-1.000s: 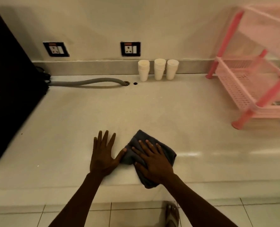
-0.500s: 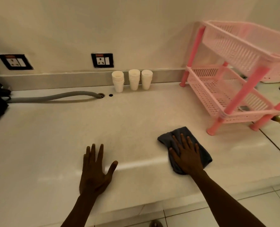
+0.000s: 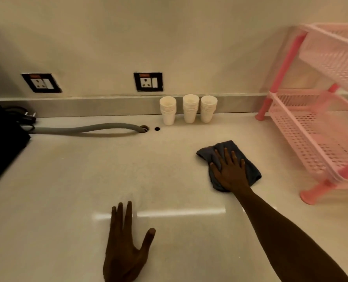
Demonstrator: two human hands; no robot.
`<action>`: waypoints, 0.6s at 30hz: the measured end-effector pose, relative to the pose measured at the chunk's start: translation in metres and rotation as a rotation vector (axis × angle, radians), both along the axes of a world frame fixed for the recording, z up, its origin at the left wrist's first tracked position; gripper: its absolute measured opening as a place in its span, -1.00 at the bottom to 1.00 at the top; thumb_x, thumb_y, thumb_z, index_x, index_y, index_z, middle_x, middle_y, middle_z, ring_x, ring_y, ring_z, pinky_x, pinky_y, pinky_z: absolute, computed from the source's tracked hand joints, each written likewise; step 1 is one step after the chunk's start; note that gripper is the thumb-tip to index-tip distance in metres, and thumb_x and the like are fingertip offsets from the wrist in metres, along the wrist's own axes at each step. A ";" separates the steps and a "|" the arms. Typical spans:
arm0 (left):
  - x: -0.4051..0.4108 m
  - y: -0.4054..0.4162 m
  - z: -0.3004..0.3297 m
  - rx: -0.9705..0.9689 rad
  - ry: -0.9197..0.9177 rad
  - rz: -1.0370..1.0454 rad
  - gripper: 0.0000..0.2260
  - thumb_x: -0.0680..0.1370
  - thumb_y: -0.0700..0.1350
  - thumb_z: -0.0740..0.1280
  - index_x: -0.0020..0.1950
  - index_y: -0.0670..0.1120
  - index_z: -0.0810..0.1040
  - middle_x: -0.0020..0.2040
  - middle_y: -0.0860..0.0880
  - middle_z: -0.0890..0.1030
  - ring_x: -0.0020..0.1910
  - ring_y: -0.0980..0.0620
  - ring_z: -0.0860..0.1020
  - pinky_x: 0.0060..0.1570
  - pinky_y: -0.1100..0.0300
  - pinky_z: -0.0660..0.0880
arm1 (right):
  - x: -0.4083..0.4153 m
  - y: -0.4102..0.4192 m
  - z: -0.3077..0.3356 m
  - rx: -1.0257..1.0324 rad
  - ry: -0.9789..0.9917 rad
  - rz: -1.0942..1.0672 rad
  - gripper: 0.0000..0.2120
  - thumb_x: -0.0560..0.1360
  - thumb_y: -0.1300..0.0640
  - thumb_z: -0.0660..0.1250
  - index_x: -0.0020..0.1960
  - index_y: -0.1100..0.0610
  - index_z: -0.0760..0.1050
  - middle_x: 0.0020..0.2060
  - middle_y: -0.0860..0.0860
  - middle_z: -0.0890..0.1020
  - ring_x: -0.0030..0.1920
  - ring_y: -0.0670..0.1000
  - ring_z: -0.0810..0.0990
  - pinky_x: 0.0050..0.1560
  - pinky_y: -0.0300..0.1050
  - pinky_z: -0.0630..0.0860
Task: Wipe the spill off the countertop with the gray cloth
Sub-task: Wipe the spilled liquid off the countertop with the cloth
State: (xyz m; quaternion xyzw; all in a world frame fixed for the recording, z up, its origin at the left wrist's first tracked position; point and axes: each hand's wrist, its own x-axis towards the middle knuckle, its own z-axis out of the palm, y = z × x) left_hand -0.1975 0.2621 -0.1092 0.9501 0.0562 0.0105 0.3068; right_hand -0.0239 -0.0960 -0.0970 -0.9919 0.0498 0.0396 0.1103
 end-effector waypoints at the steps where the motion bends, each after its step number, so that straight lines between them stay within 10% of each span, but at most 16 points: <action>1: 0.000 -0.002 0.001 0.003 0.003 0.004 -0.06 0.33 0.64 -0.09 0.59 0.28 -0.33 0.64 0.21 -0.28 0.62 0.15 -0.31 0.57 -0.02 -0.06 | 0.011 0.009 0.000 0.000 -0.005 0.032 -0.36 0.65 -0.29 -0.10 0.65 -0.16 -0.22 0.66 0.06 -0.09 0.64 0.18 -0.11 0.57 0.36 -0.11; 11: 0.001 -0.001 0.003 -0.045 -0.050 0.109 -0.15 0.39 0.59 -0.13 0.60 0.29 -0.26 0.64 0.23 -0.24 0.60 0.22 -0.30 0.54 0.07 -0.03 | 0.040 0.166 -0.005 0.033 -0.006 0.425 -0.33 0.62 -0.35 -0.09 0.65 -0.18 -0.17 0.66 -0.01 -0.12 0.64 0.14 -0.16 0.57 0.32 -0.15; 18: -0.004 0.004 0.000 -0.201 -0.334 0.273 -0.28 0.62 0.36 -0.06 0.65 -0.06 0.12 0.66 -0.02 0.13 0.66 0.04 -0.04 0.56 0.05 0.07 | -0.047 0.252 -0.016 0.095 -0.012 0.669 -0.30 0.58 -0.41 -0.10 0.64 -0.21 -0.15 0.66 -0.01 -0.14 0.63 0.13 -0.24 0.56 0.29 -0.29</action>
